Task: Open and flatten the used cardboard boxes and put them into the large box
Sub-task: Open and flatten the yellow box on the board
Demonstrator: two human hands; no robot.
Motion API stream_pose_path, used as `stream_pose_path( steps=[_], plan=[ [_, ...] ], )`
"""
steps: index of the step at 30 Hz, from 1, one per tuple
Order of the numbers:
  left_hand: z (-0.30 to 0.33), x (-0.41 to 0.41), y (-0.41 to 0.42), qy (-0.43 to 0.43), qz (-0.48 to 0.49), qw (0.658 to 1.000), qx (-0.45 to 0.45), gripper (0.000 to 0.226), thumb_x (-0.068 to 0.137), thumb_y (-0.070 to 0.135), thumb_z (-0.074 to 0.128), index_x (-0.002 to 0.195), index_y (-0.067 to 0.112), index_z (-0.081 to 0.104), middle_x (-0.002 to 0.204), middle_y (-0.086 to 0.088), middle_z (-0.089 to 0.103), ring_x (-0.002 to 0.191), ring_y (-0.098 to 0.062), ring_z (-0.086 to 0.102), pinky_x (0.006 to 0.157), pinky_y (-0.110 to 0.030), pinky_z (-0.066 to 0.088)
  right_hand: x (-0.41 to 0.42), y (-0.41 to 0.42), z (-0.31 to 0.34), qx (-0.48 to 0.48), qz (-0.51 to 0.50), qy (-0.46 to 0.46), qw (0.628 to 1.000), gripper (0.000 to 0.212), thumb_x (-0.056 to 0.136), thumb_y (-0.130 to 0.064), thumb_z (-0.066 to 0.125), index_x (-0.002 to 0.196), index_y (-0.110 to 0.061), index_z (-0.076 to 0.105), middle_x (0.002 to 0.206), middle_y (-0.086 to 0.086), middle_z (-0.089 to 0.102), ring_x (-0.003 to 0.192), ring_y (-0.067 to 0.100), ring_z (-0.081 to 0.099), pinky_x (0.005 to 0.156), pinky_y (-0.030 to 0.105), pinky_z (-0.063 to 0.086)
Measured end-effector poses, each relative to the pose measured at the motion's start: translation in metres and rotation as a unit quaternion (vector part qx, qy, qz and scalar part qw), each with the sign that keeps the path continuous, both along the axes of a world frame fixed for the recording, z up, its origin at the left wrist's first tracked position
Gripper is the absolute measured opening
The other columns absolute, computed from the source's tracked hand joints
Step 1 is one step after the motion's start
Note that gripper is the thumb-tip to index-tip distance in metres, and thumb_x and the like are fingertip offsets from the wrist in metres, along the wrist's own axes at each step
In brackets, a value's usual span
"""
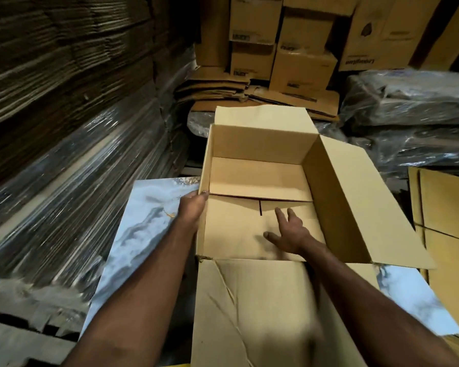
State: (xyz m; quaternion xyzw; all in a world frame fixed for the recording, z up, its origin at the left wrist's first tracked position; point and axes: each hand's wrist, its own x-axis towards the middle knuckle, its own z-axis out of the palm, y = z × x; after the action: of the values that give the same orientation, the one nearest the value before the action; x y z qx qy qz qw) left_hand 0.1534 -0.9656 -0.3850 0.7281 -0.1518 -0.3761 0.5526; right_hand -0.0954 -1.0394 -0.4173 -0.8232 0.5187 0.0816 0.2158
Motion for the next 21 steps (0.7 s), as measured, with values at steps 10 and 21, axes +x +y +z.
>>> stream_pose_path(
  steps=[10, 21],
  plan=[
    [0.084, -0.041, 0.011, 0.071, 0.03, 0.969, -0.236, 0.027, 0.097, 0.007, 0.056, 0.124, 0.007, 0.063, 0.103, -0.015, 0.069, 0.081, -0.022, 0.065, 0.09, -0.044, 0.053, 0.03, -0.029, 0.068, -0.062, 0.029, 0.114, 0.991, 0.075, 0.097, -0.067, 0.022, 0.157, -0.032, -0.008, 0.162, 0.006, -0.026, 0.15, 0.033, -0.019, 0.113, 0.071, 0.002],
    [0.136, -0.049, 0.025, -0.05, -0.011, 0.964, -0.261, 0.022, 0.097, 0.016, 0.06, 0.117, 0.013, 0.07, 0.103, -0.007, 0.075, 0.091, -0.018, 0.068, 0.085, -0.038, 0.057, 0.02, -0.049, 0.099, -0.226, 0.105, 0.066, 0.966, 0.057, 0.102, -0.055, 0.031, 0.107, -0.009, 0.066, 0.116, 0.016, 0.066, 0.106, 0.035, 0.062, 0.089, 0.04, 0.05]
  ],
)
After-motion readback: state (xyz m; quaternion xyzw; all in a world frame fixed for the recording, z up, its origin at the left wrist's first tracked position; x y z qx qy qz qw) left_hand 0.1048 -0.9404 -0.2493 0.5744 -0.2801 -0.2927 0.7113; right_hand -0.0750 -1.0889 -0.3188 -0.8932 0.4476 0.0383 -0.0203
